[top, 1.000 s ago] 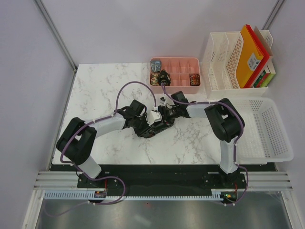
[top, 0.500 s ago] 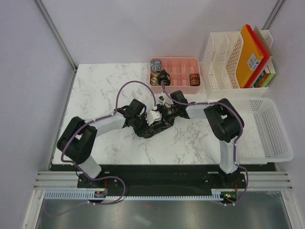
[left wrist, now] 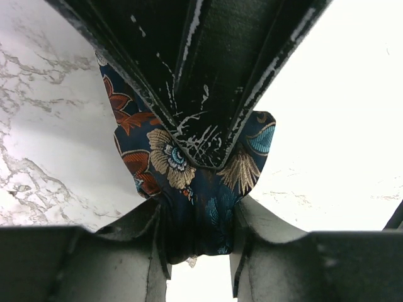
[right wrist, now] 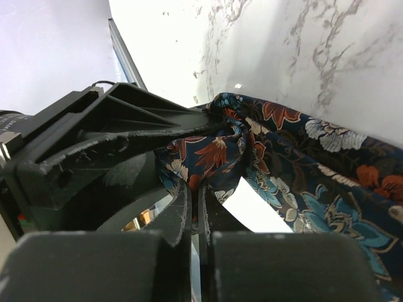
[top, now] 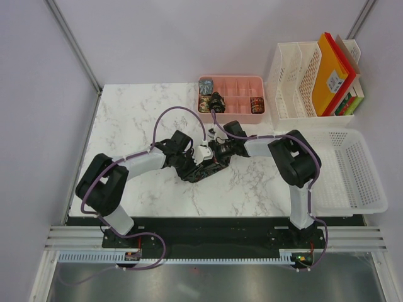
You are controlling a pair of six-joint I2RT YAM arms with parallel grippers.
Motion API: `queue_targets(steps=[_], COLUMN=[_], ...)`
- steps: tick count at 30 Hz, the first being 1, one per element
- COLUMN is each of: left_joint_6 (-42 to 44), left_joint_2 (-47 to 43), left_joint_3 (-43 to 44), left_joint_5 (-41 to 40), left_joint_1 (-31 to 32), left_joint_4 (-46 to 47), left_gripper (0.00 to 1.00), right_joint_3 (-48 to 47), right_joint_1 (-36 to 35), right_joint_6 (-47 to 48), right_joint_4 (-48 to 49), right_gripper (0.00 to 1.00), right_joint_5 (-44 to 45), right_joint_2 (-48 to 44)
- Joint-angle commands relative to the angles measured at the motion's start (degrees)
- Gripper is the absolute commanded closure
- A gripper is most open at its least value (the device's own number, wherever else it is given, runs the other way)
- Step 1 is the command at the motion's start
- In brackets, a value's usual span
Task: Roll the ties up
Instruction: Roll the tie at the center of the board.
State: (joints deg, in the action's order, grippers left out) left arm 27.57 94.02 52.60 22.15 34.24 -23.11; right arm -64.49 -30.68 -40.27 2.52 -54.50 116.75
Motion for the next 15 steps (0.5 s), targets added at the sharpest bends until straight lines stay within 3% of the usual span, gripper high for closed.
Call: queue_targets(steps=[1,10,15], left_joint_6=[0.4,-3.6,-5.0], left_joint_2=[-0.1,-2.0,-2.4], left_joint_3=[-1.1,0.9,2.2], left_joint_5=[0.3,1.8,2.1], left_joint_1=[0.0,0.0,0.0], left_joint_4=[-2.8,-1.9,-1.8], left_gripper=[0.58,0.39,0.36], right_joint_3=[-1.2,-2.9,-3.8], right_joint_1=[1.5,2.4,3.2], right_joint_6=[4.1,9.7,10.7], right_joint_4=[-2.3,-6.1,-6.7], right_gripper=[1.0,1.0,1.0], right_joint_5=[2.2,5.8,7.1], right_joint_2=[3.0,6.6,8.5])
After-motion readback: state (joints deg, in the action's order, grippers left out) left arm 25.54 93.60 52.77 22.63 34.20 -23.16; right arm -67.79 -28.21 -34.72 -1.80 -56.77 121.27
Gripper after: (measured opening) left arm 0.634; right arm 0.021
